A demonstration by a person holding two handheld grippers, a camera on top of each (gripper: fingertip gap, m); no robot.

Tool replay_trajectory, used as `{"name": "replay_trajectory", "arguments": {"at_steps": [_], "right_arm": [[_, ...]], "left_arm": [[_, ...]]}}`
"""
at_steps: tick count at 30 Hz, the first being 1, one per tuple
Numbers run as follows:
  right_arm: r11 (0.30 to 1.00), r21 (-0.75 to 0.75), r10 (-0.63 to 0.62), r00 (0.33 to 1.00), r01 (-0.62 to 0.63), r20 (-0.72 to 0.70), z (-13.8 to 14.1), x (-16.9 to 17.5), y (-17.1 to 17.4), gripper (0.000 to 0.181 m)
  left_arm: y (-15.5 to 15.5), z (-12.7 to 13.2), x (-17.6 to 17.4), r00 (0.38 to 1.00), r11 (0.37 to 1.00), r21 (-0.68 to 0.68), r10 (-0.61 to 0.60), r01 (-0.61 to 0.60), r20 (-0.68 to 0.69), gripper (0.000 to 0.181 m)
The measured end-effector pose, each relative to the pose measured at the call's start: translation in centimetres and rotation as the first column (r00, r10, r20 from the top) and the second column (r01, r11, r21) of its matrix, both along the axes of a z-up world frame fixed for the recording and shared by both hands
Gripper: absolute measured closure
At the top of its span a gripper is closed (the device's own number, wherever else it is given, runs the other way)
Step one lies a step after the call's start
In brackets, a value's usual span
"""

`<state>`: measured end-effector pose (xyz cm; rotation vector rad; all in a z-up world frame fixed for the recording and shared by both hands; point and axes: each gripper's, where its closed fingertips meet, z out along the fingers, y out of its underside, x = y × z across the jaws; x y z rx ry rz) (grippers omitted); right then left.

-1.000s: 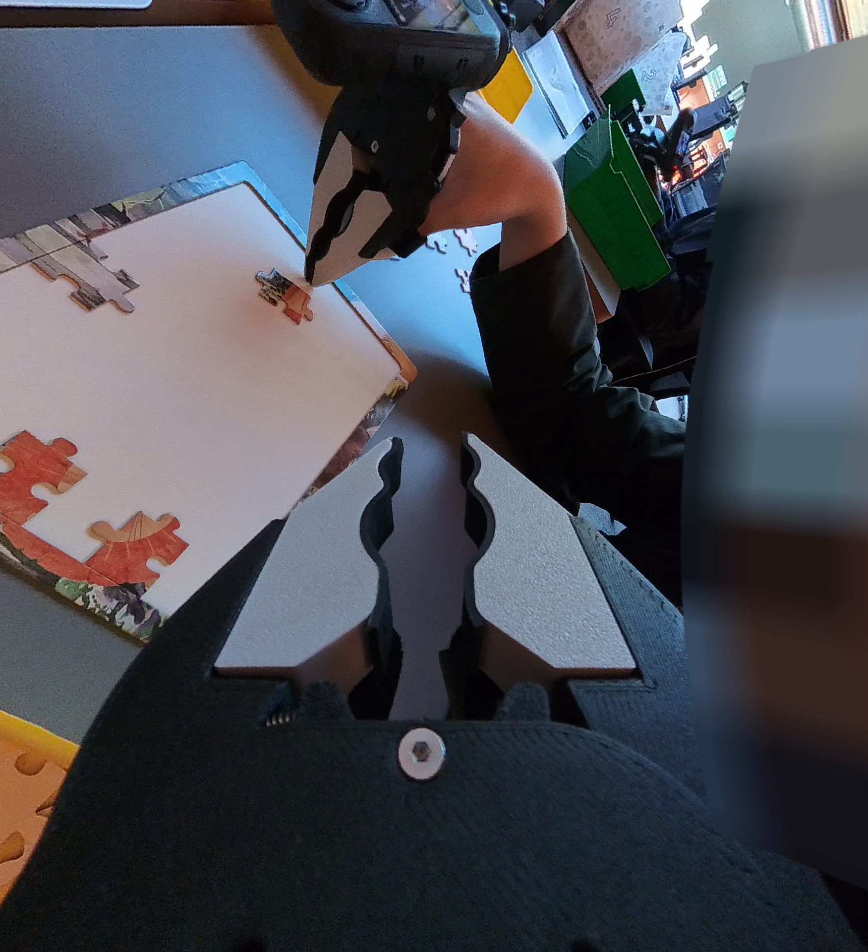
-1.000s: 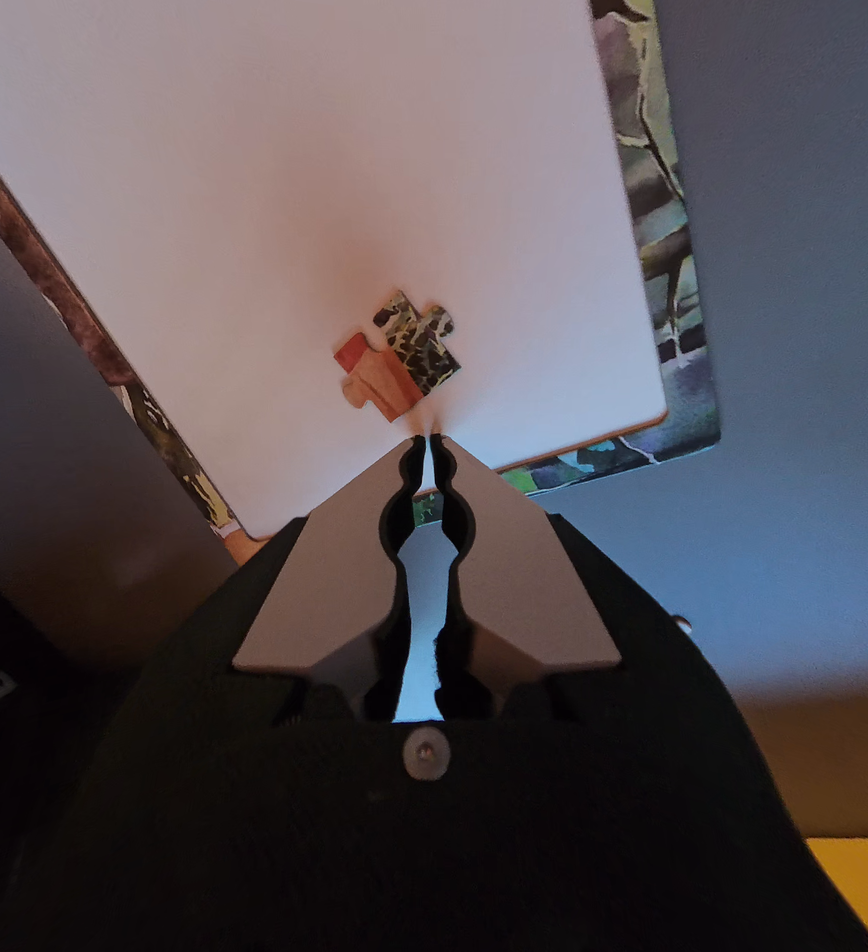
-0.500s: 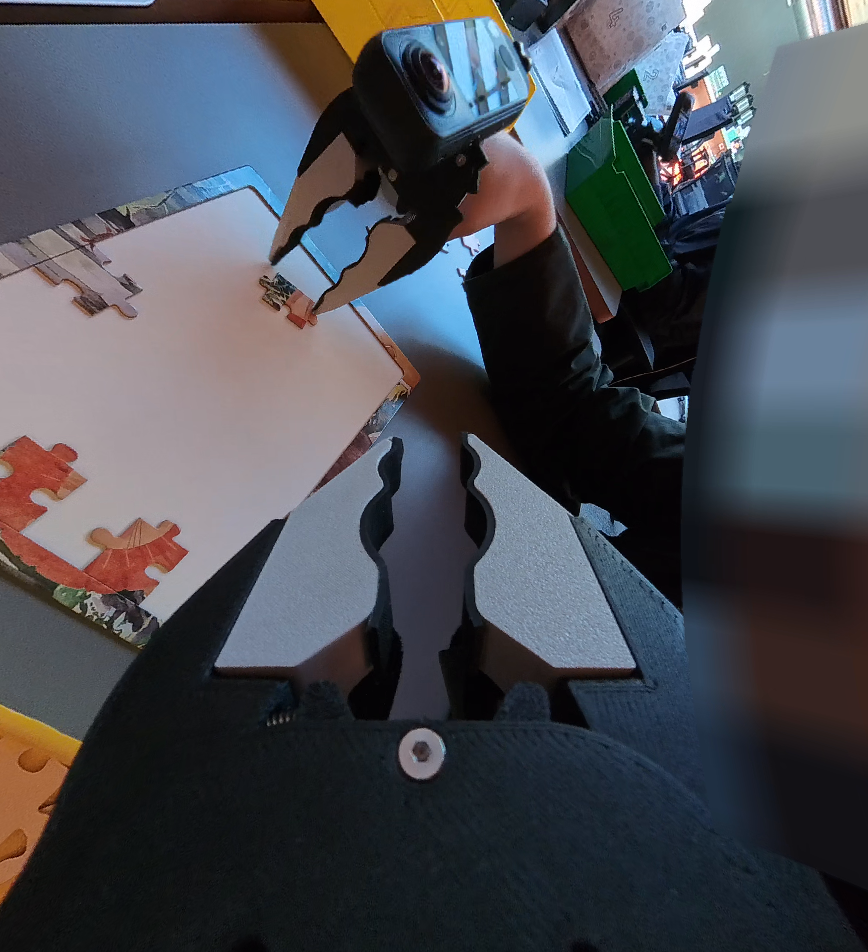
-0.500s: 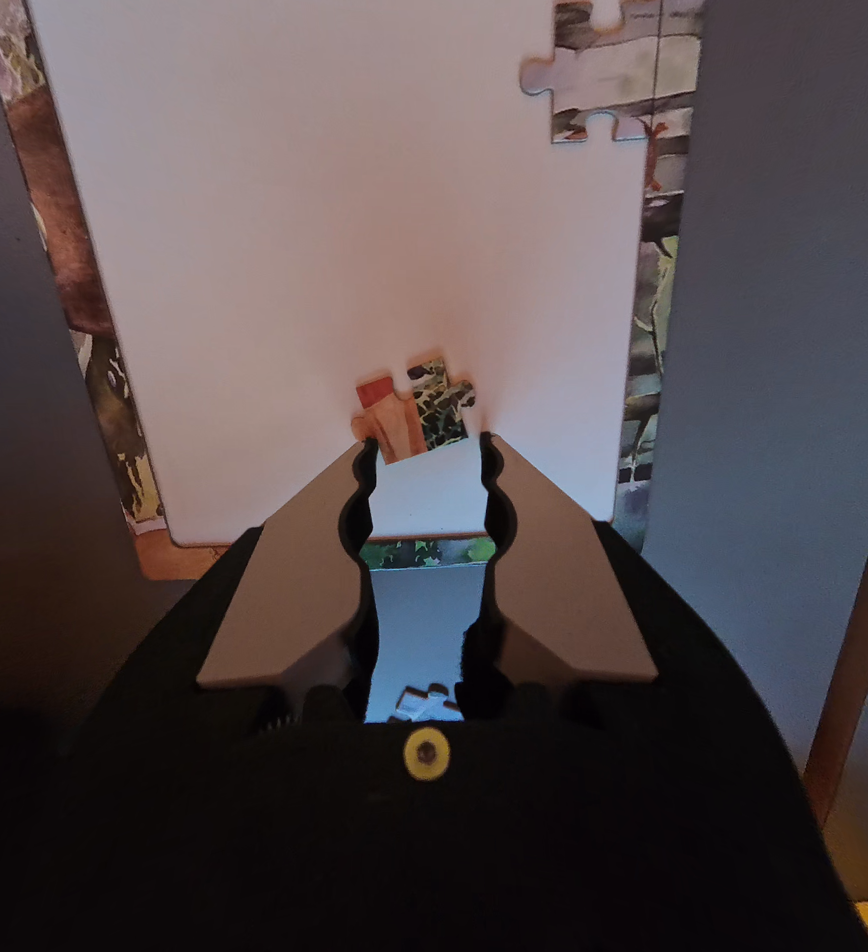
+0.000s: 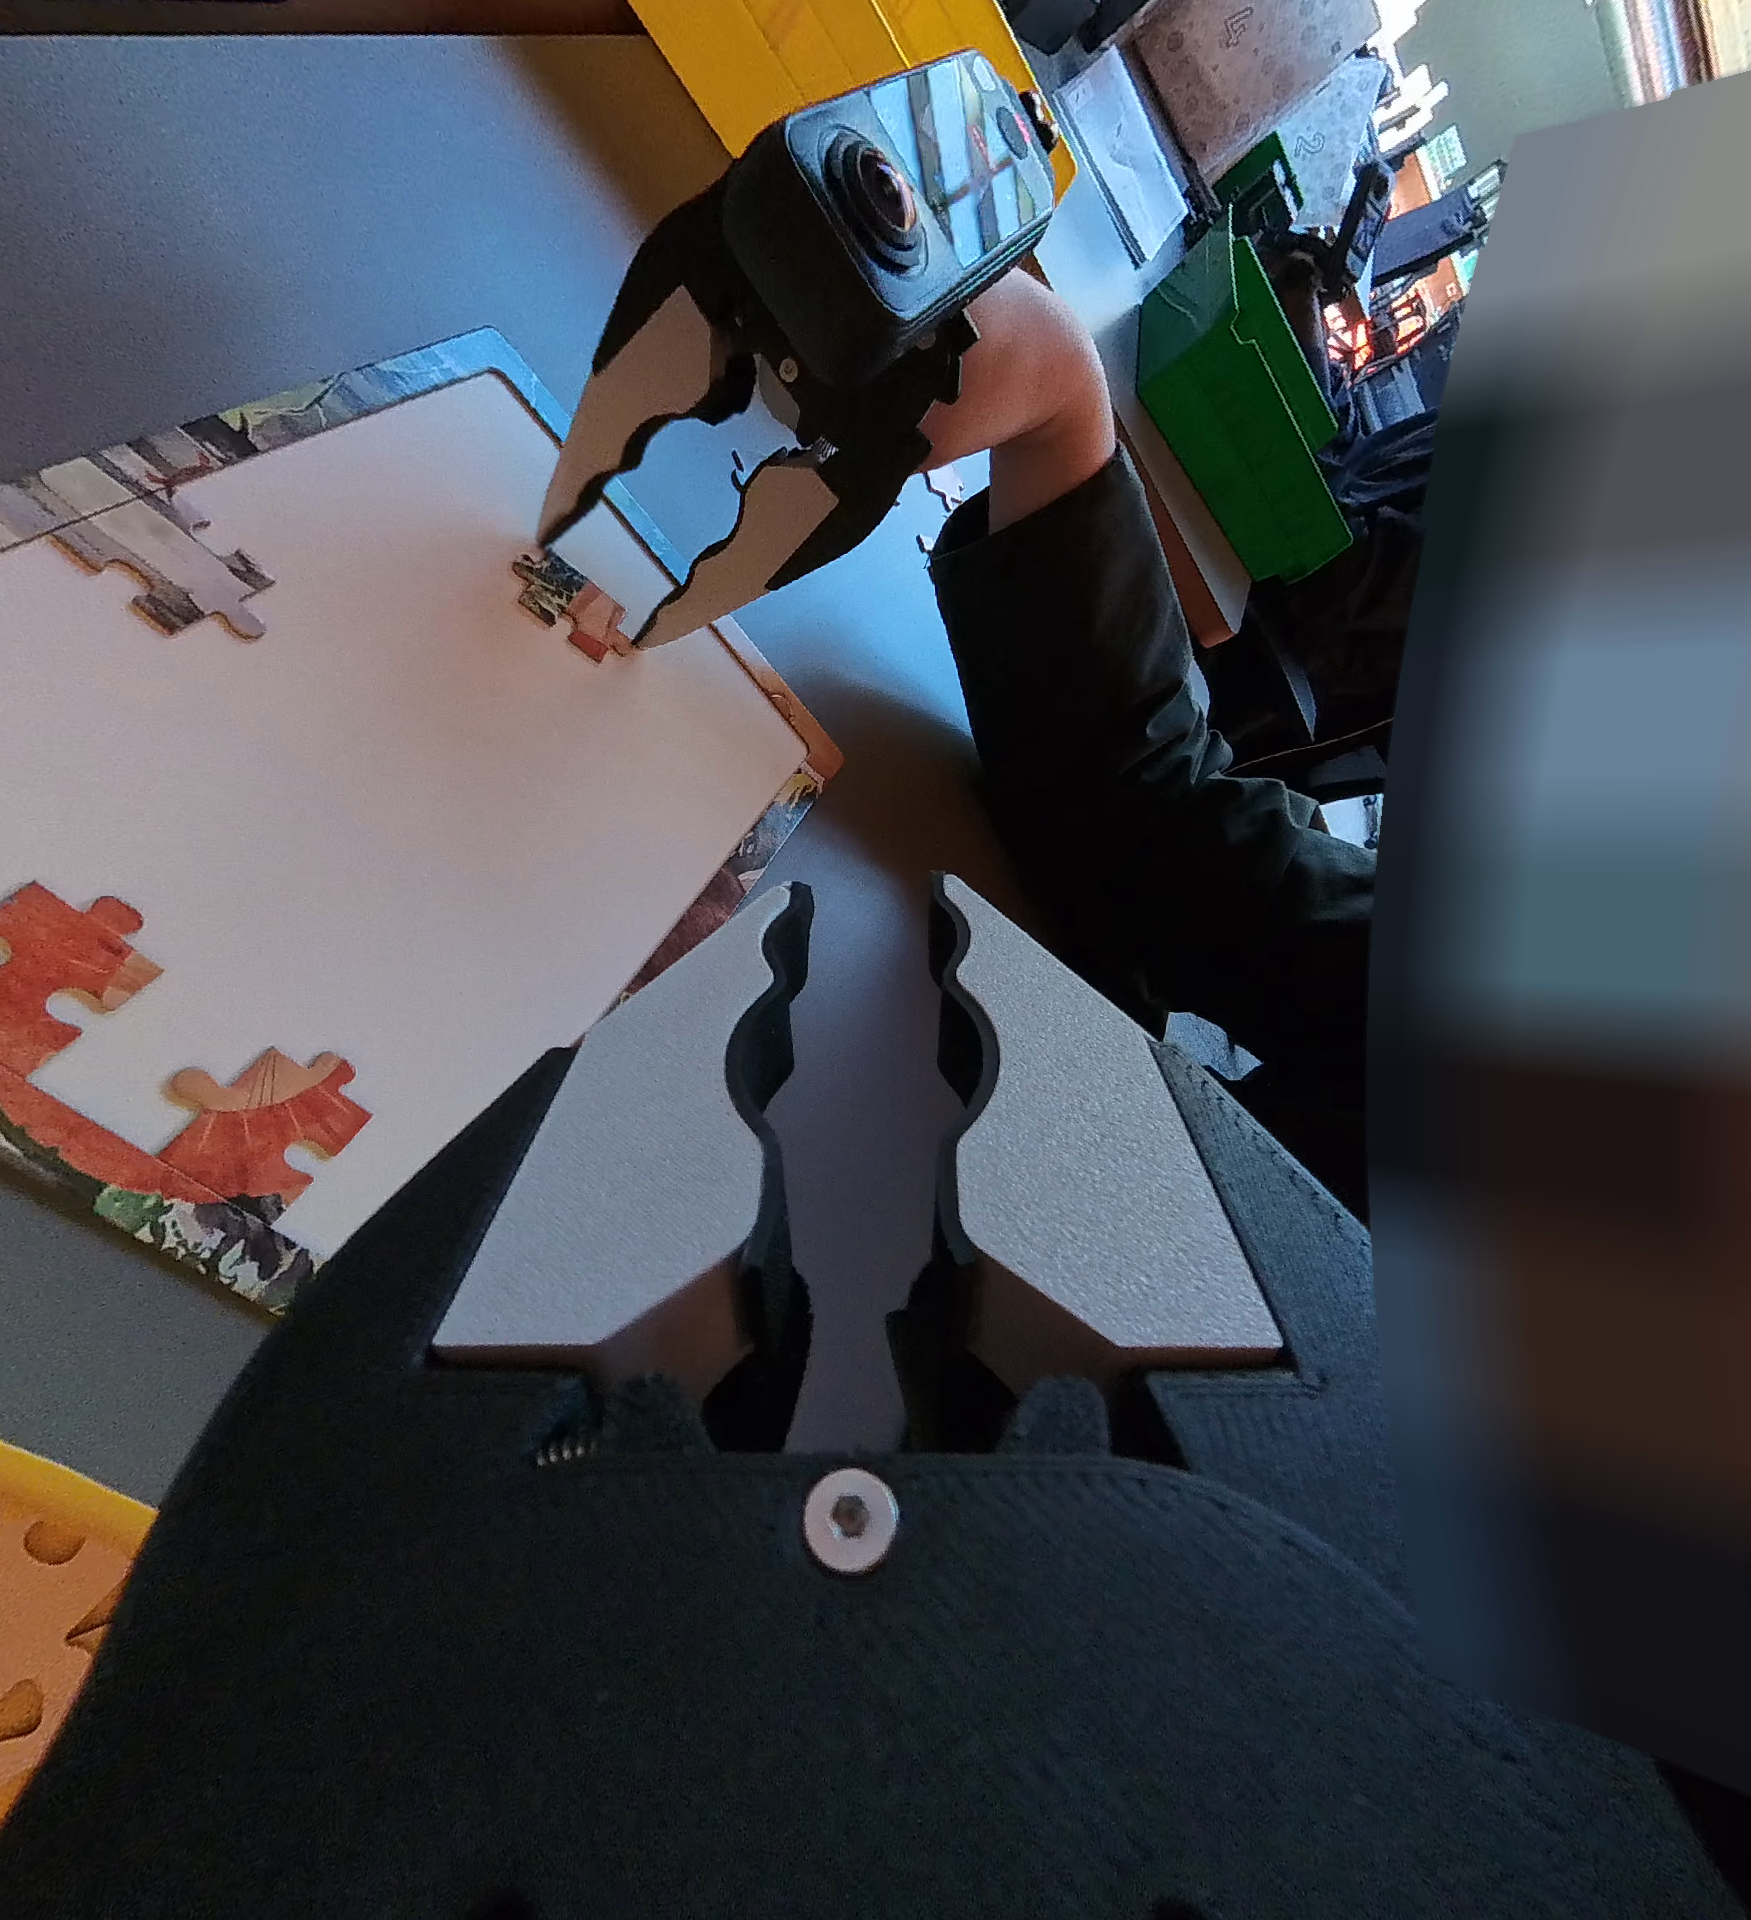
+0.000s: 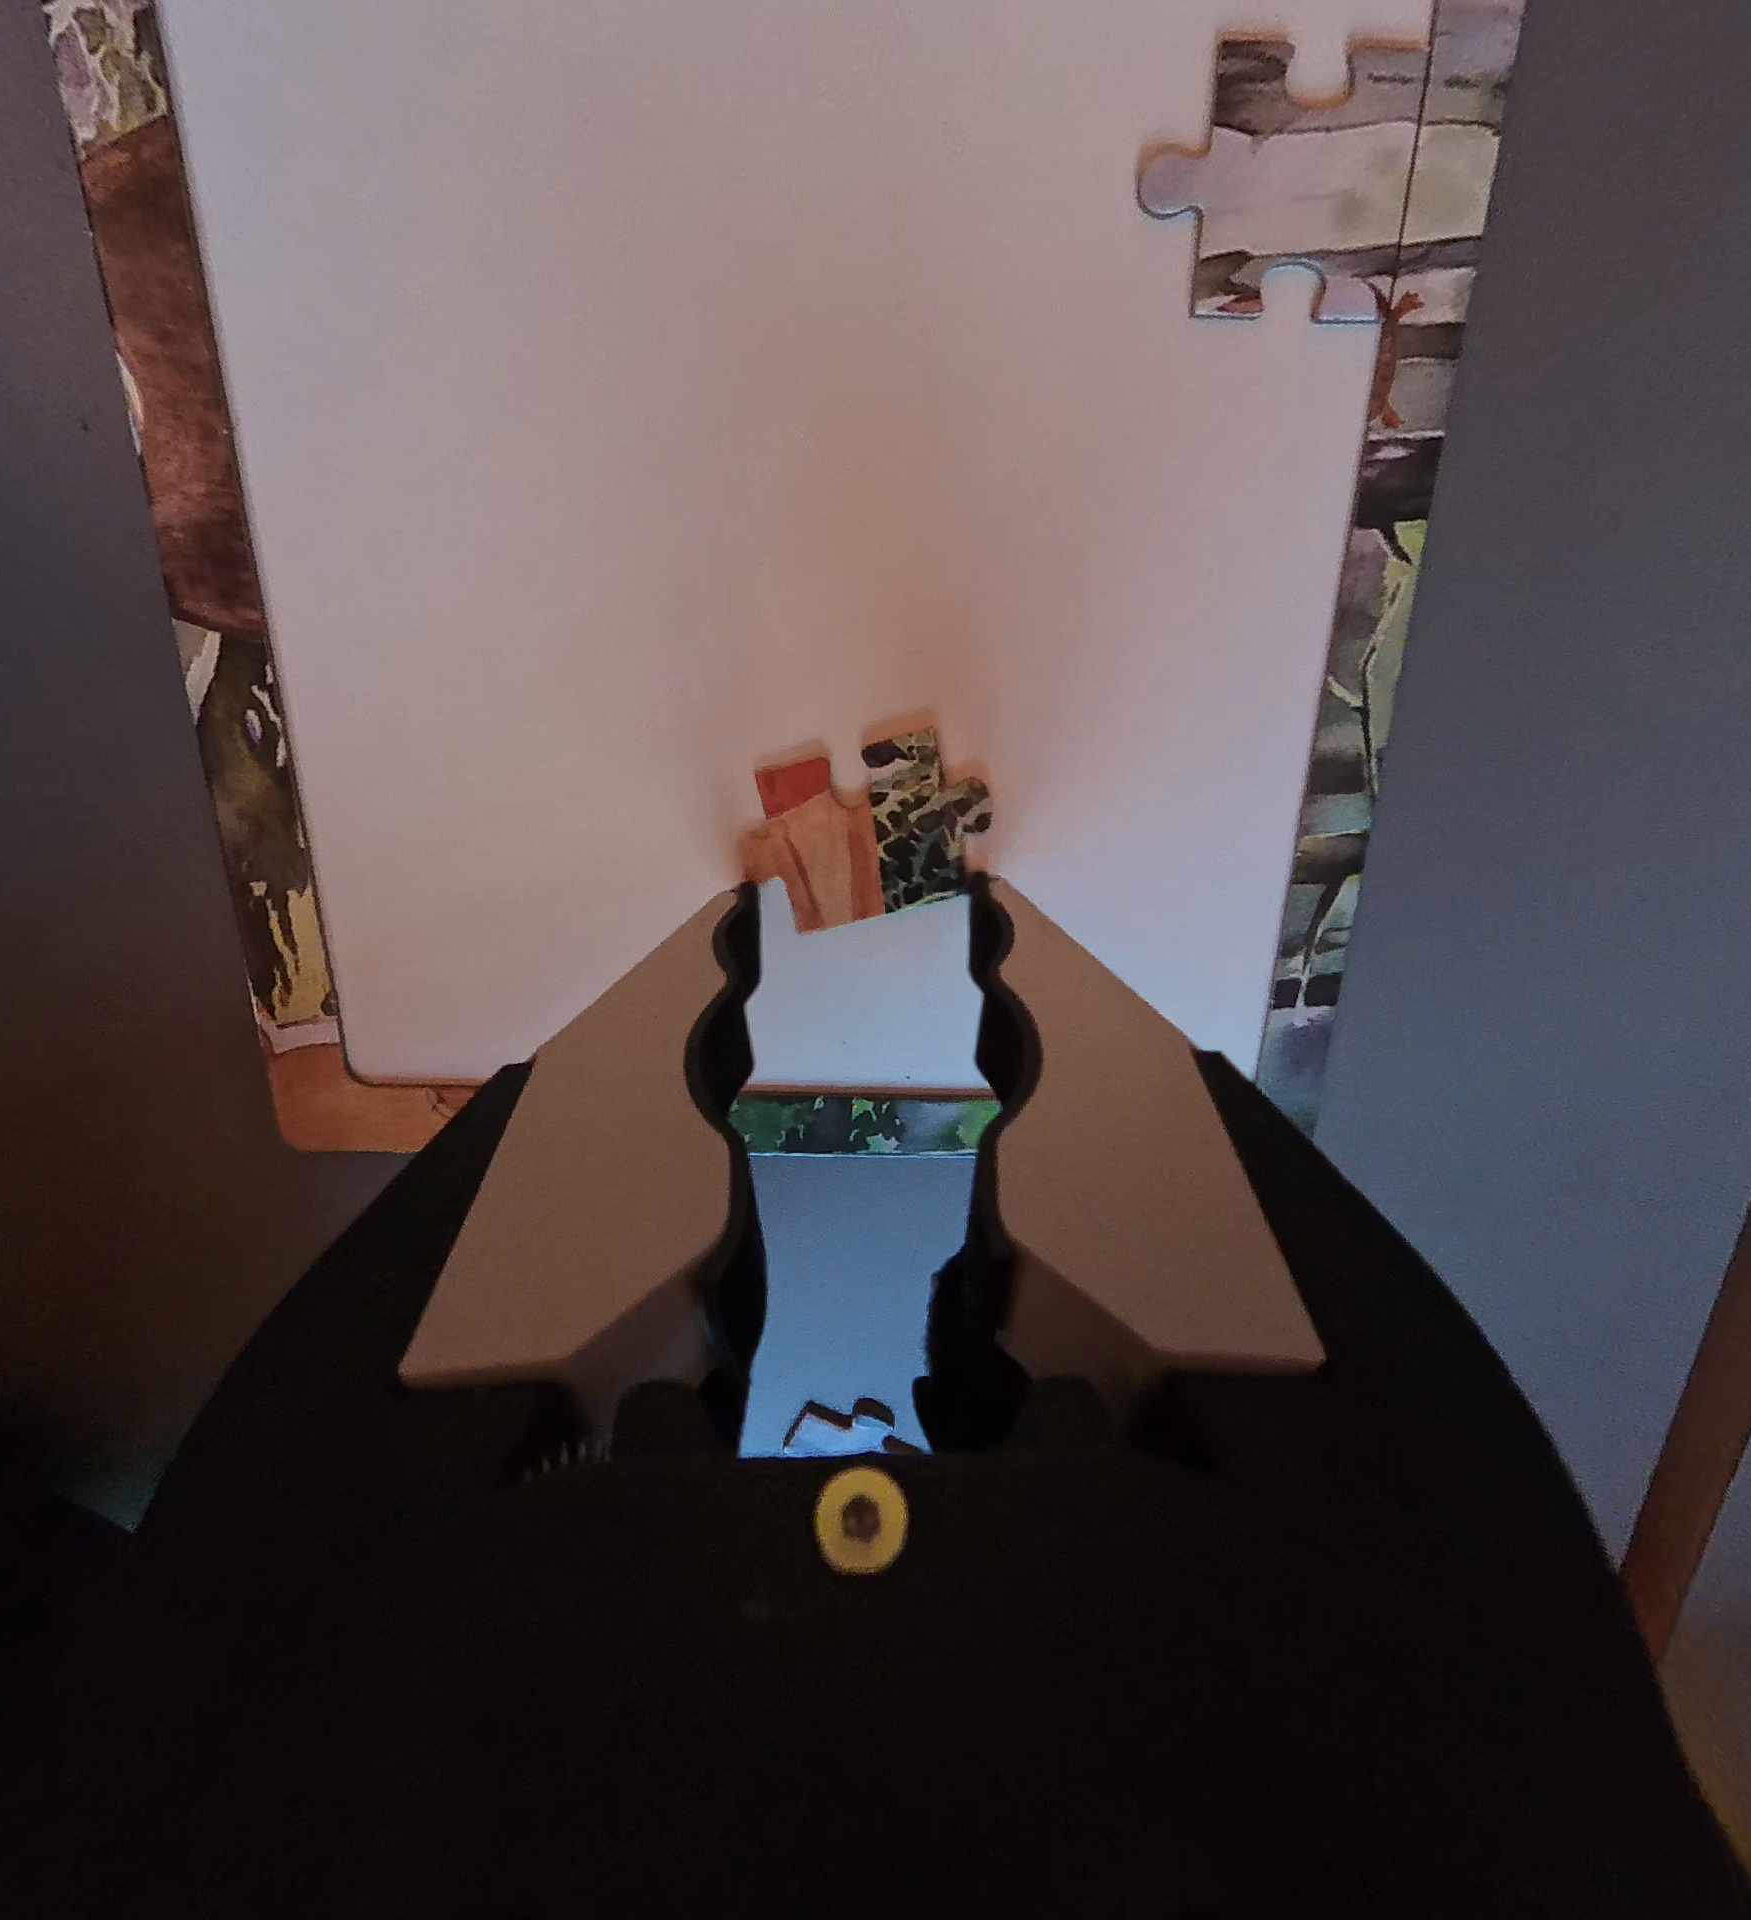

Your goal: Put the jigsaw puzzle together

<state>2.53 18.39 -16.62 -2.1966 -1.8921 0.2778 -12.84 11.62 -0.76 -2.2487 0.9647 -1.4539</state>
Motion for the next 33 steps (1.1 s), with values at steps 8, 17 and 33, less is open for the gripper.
{"name": "replay_trajectory", "arguments": {"at_steps": [8, 17, 33], "right_arm": [[1.000, 0.004, -0.001, 1.000, 0.001, -0.021, 0.2, 0.3, 0.2, 0.147], [0.960, 0.163, -0.235, 0.972, 0.228, 0.025, 3.7, 7.6, 3.0, 0.148], [0.928, -0.025, -0.369, 0.927, 0.372, 0.070, 1.8, 11.6, 0.8, 0.137]], "left_arm": [[-0.1, 0.3, 0.0, 1.000, 1.000, 0.002, -0.001, 0.001, 0.007, 0.161], [-0.3, 0.6, 0.0, 1.000, 1.000, 0.005, -0.003, 0.003, 0.017, 0.160], [0.1, 1.1, -0.1, 0.999, 0.999, 0.026, 0.026, -0.027, 0.040, 0.160]]}}
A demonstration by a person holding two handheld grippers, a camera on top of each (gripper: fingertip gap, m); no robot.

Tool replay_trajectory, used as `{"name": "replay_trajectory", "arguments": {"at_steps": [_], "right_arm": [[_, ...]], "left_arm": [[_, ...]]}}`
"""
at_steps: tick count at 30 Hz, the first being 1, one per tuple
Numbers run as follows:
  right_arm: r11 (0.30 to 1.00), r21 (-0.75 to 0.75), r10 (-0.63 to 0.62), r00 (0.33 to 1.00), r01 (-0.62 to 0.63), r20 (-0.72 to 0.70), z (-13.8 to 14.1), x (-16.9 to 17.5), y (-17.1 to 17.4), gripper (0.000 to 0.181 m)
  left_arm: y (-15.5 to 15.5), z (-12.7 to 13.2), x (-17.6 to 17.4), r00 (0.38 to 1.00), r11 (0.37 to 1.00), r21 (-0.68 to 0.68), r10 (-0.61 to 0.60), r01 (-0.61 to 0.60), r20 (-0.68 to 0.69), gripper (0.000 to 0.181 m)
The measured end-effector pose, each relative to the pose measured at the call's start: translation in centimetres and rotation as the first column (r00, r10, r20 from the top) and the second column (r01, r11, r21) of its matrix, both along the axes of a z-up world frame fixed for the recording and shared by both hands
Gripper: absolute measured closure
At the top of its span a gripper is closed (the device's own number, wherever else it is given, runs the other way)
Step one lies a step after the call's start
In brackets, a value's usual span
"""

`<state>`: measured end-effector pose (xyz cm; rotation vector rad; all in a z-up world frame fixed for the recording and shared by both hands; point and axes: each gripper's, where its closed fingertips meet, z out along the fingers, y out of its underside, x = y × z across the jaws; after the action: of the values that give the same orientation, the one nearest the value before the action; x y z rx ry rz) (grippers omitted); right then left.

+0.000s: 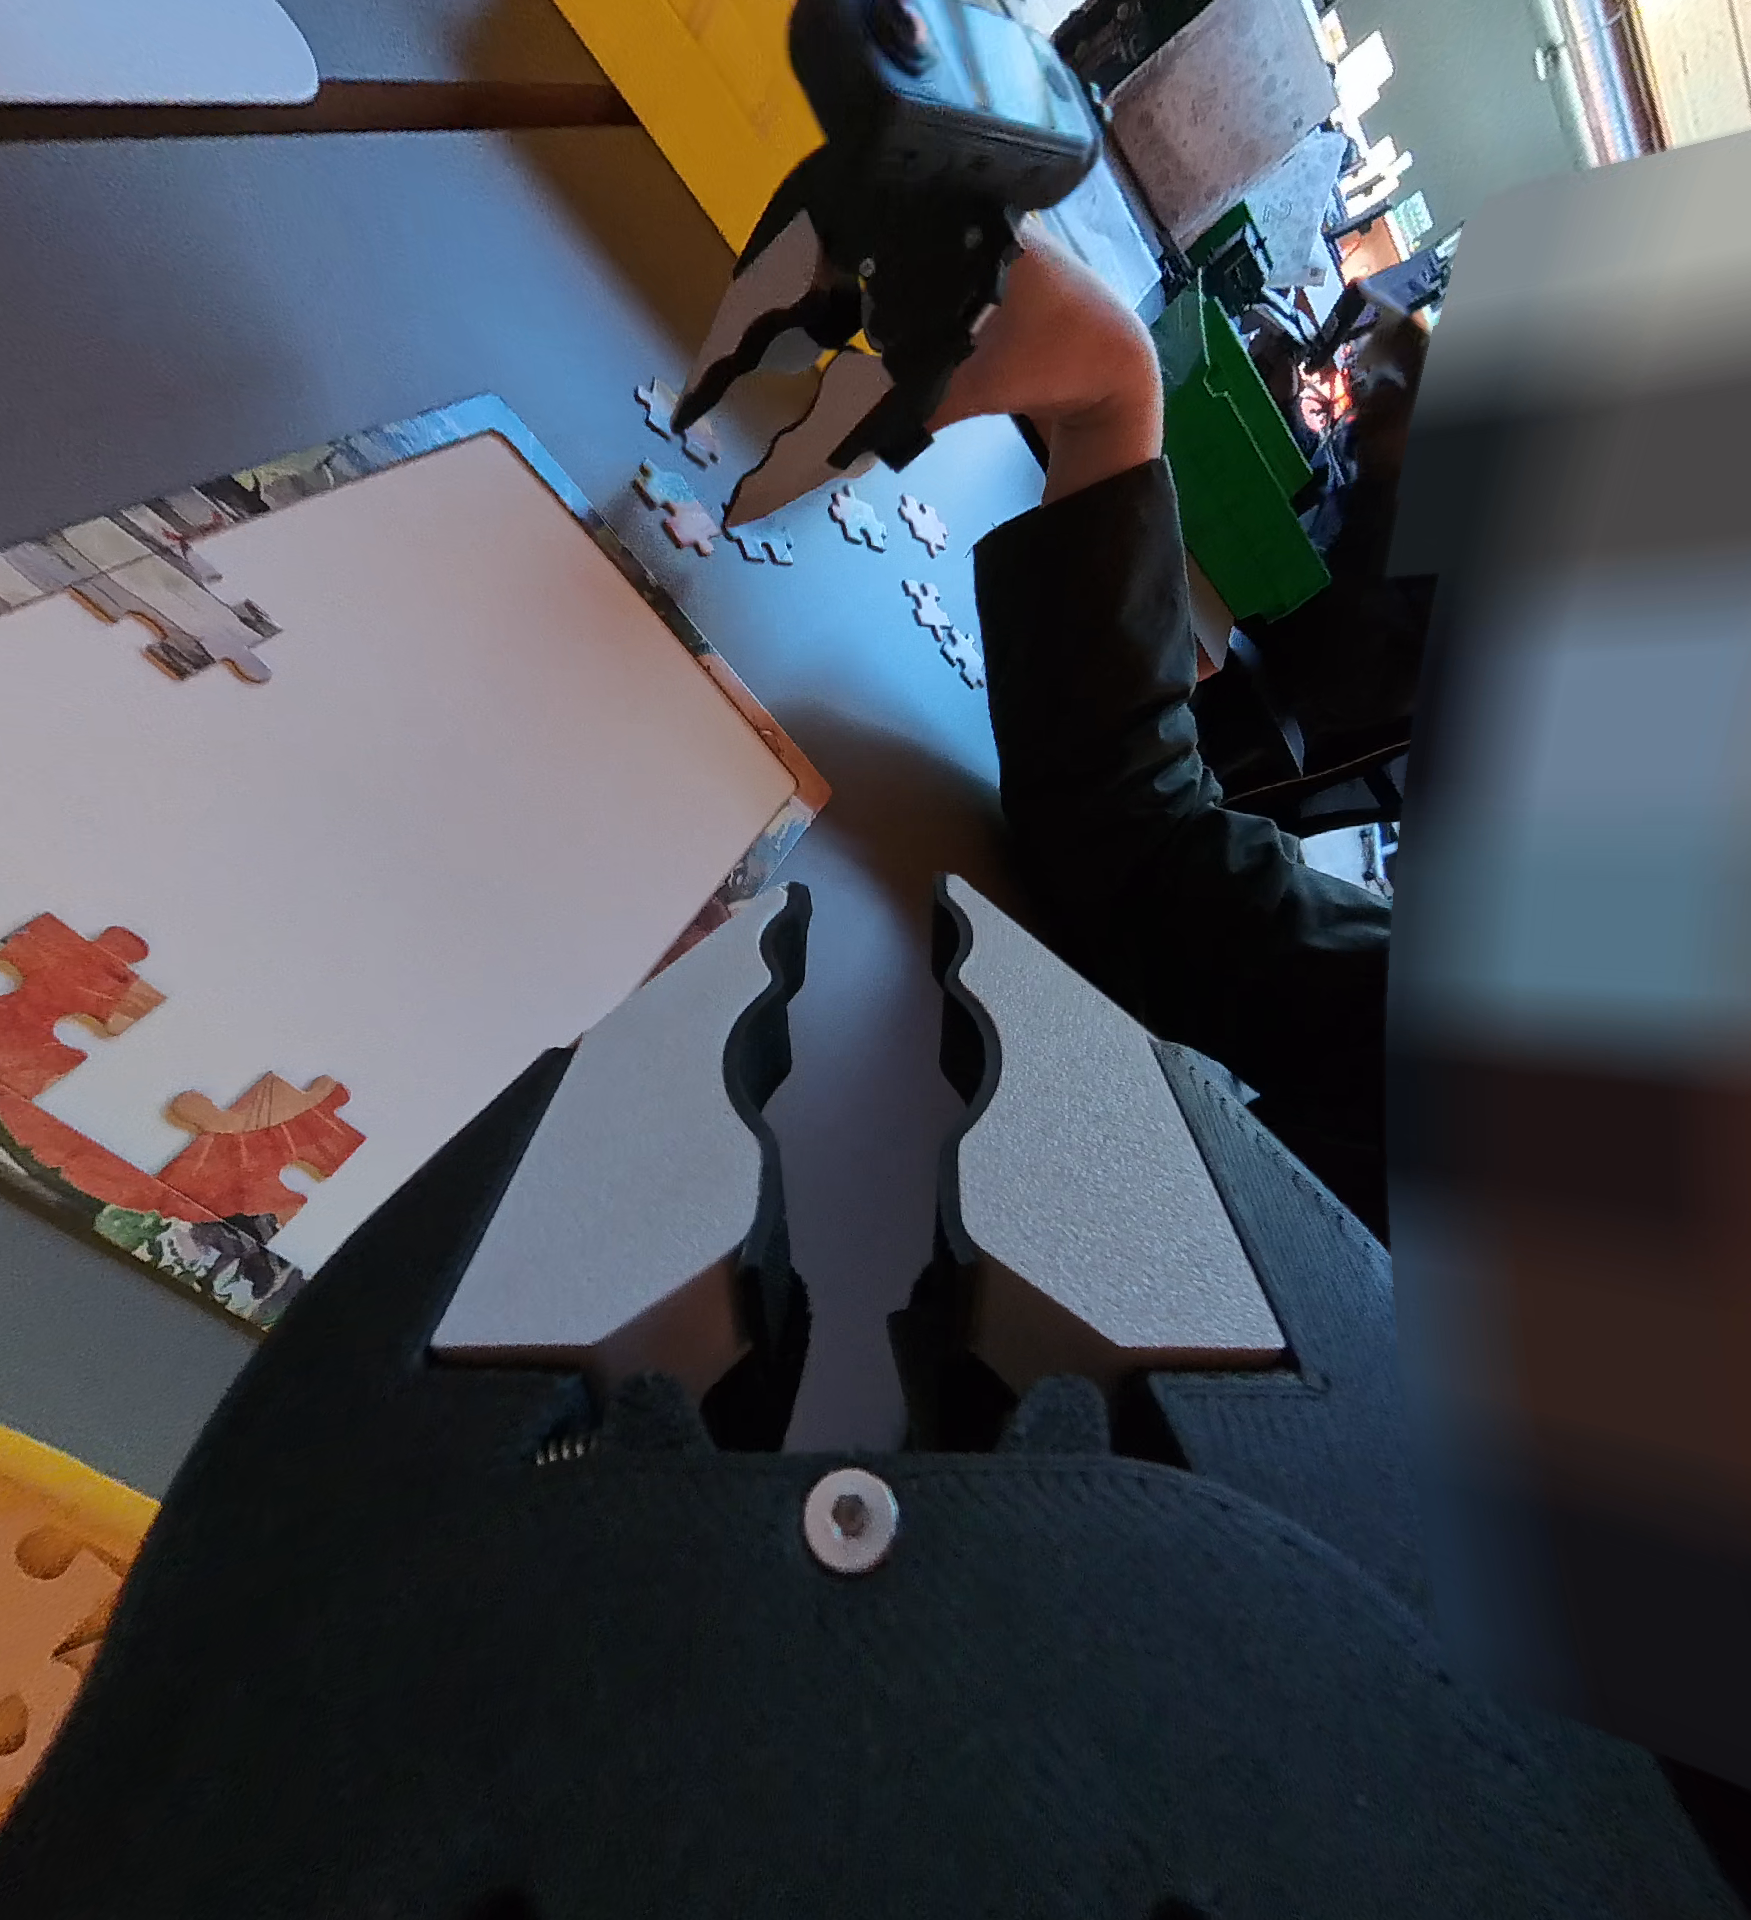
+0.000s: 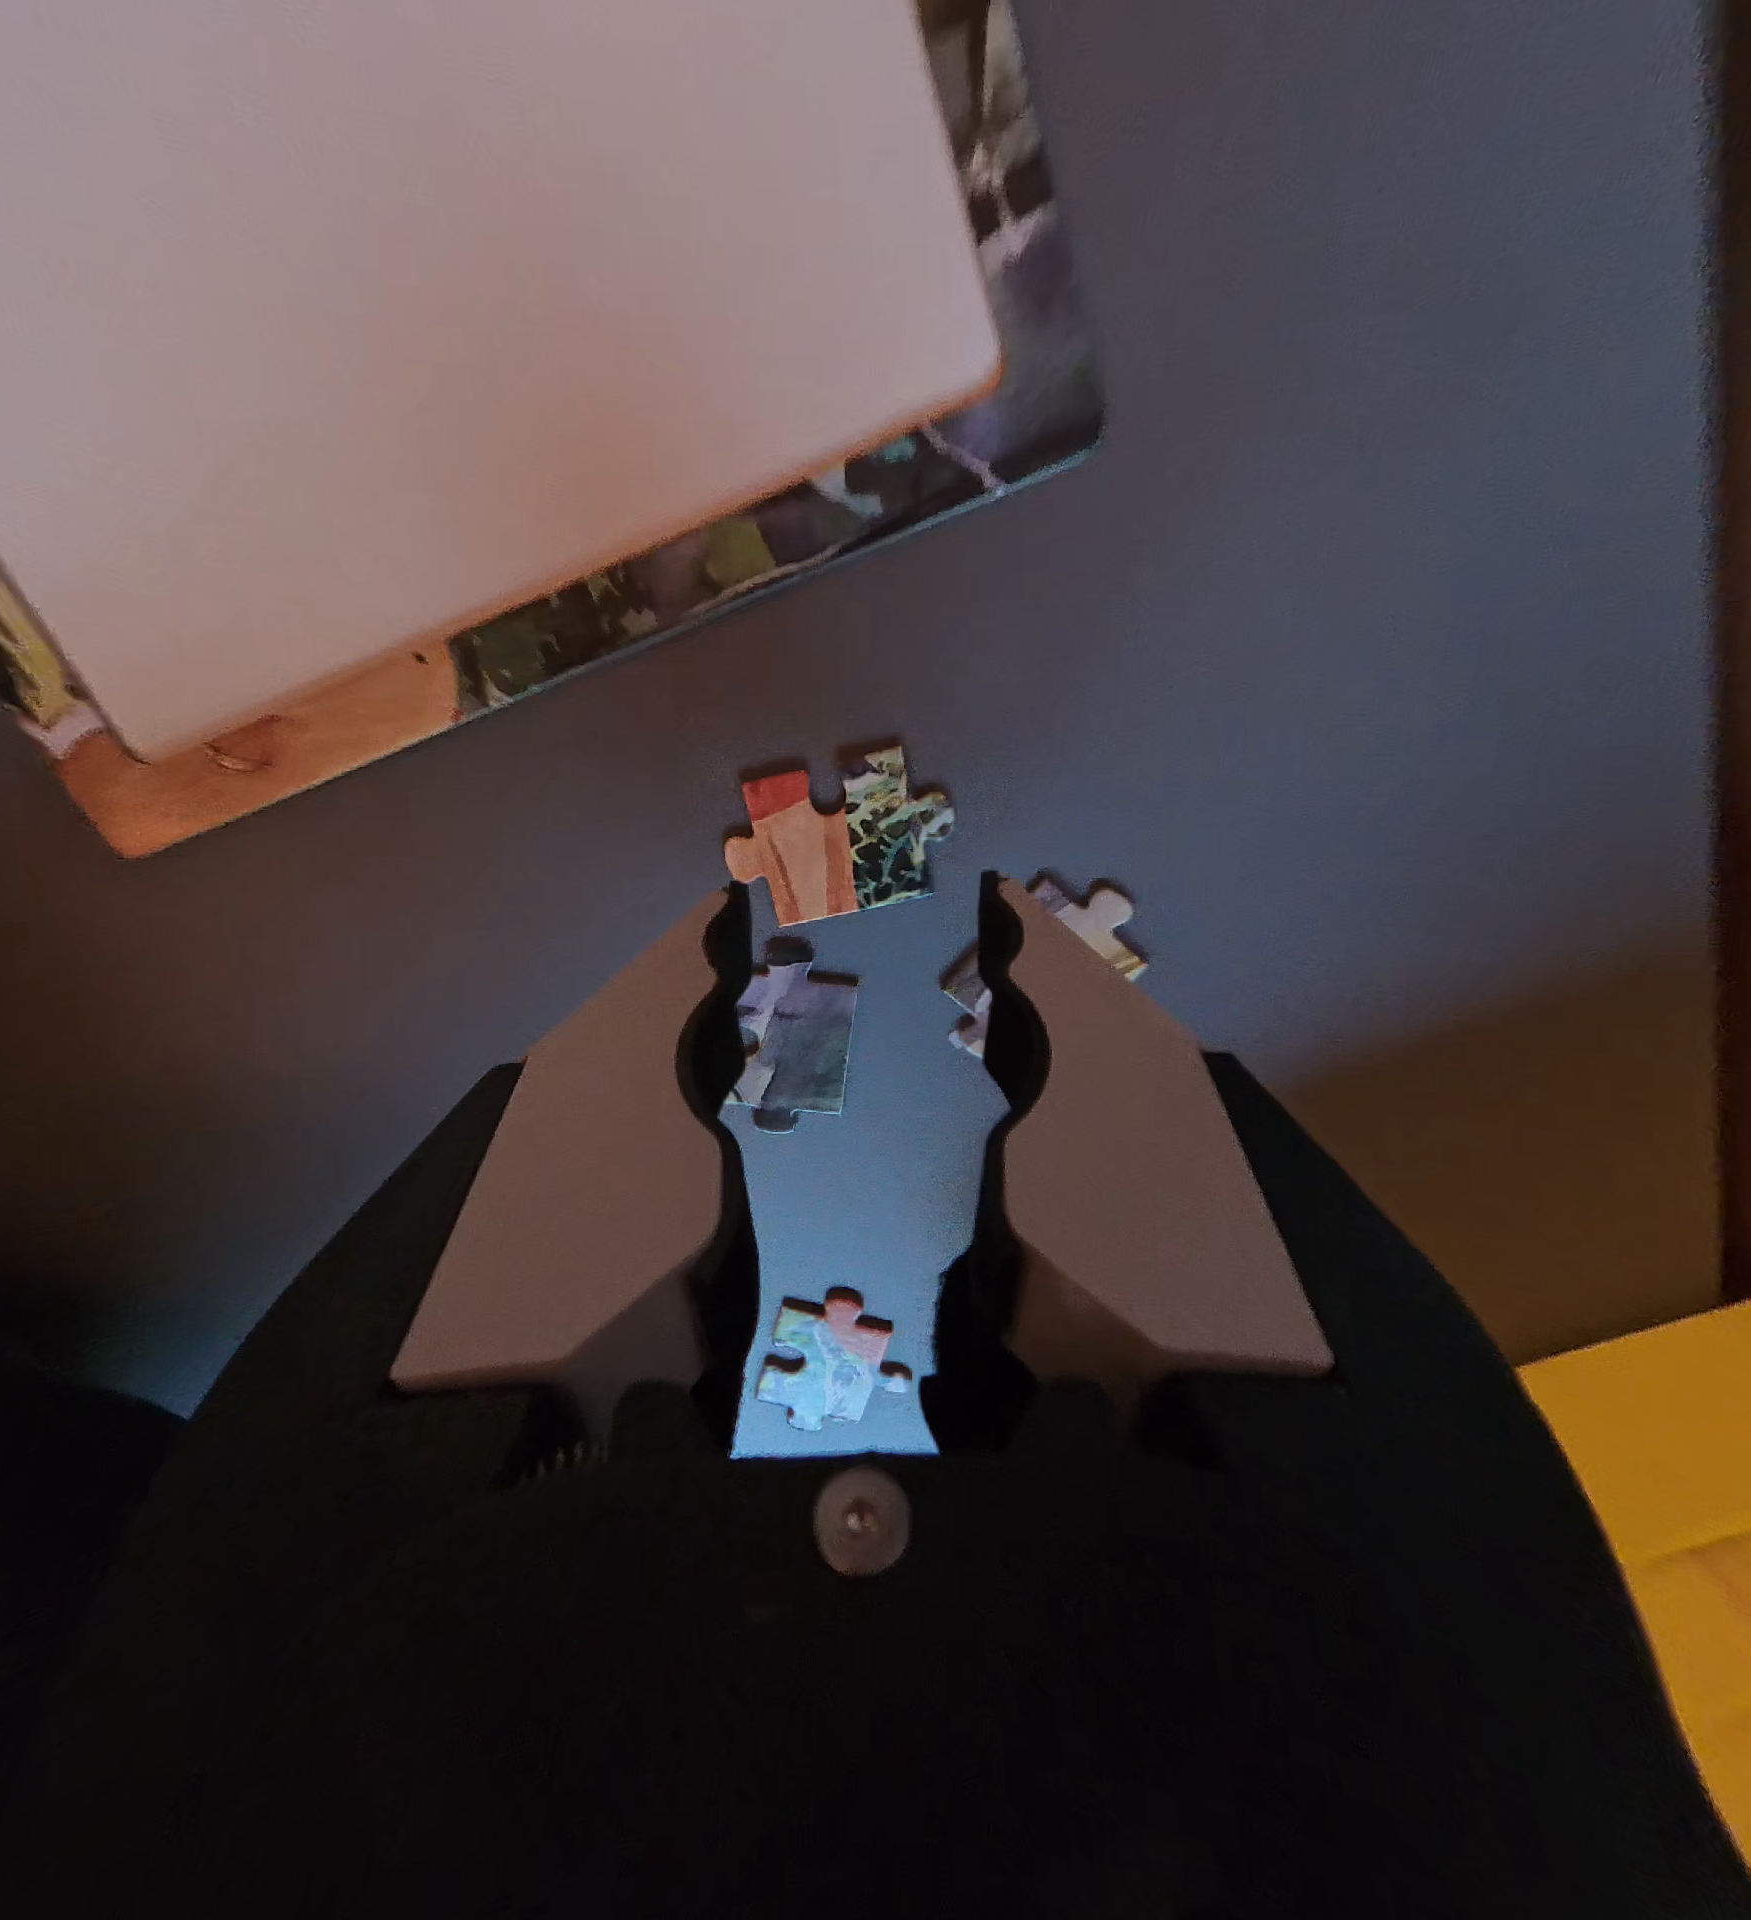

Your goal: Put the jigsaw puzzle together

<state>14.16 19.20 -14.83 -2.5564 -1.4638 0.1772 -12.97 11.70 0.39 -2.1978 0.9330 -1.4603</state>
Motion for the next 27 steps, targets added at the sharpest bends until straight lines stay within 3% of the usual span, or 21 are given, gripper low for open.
{"name": "replay_trajectory", "arguments": {"at_steps": [3, 5, 6, 9, 10, 12, 18, 20, 23, 27], "right_arm": [[0.977, 0.213, -0.006, 0.999, 0.016, -0.046, 4.9, -0.1, 1.3, 0.138], [0.898, 0.434, -0.029, 0.995, 0.068, -0.095, 10.9, -0.8, 1.8, 0.144], [0.832, 0.548, -0.001, 0.987, 0.091, -0.162, 14.5, -2.0, 1.5, 0.145], [0.525, 0.824, 0.183, 0.917, 0.214, -0.355, 26.3, -5.5, -0.5, 0.137], [0.420, 0.870, 0.247, 0.890, 0.258, -0.383, 29.3, -6.1, -1.7, 0.118], [0.263, 0.921, 0.307, 0.880, 0.288, -0.363, 33.3, -6.7, -4.1, 0.114], [0.196, 0.904, 0.242, 0.875, 0.380, -0.420, 37.2, -7.8, -10.3, 0.118], [0.217, 0.883, 0.258, 0.848, 0.416, -0.463, 37.5, -8.6, -12.4, 0.118], [0.255, 0.850, 0.258, 0.815, 0.462, -0.520, 37.3, -9.2, -14.1, 0.119], [0.286, 0.809, 0.265, 0.769, 0.513, -0.582, 36.3, -9.3, -14.3, 0.119]], "left_arm": [[0.5, 1.6, -0.6, 0.998, 0.998, 0.051, 0.038, -0.041, 0.046, 0.161], [1.1, 3.5, -1.3, 0.994, 0.987, 0.139, 0.075, -0.087, 0.084, 0.162], [1.5, 4.5, -1.9, 0.990, 0.970, 0.212, 0.105, -0.123, 0.097, 0.163], [2.6, 8.3, -4.2, 0.967, 0.849, 0.465, 0.205, -0.252, 0.150, 0.163], [2.6, 9.5, -4.9, 0.959, 0.800, 0.530, 0.226, -0.281, 0.169, 0.163], [2.3, 11.1, -6.2, 0.944, 0.728, 0.602, 0.265, -0.329, 0.196, 0.161], [0.7, 15.1, -9.5, 0.907, 0.656, 0.626, 0.315, -0.422, 0.280, 0.153], [1.2, 15.1, -11.5, 0.877, 0.631, 0.613, 0.399, -0.476, 0.269, 0.150], [2.6, 11.5, -14.8, 0.819, 0.620, 0.571, 0.543, -0.539, 0.184, 0.142], [4.6, 4.6, -19.1, 0.761, 0.695, 0.496, 0.641, -0.521, -0.100, 0.142]]}}
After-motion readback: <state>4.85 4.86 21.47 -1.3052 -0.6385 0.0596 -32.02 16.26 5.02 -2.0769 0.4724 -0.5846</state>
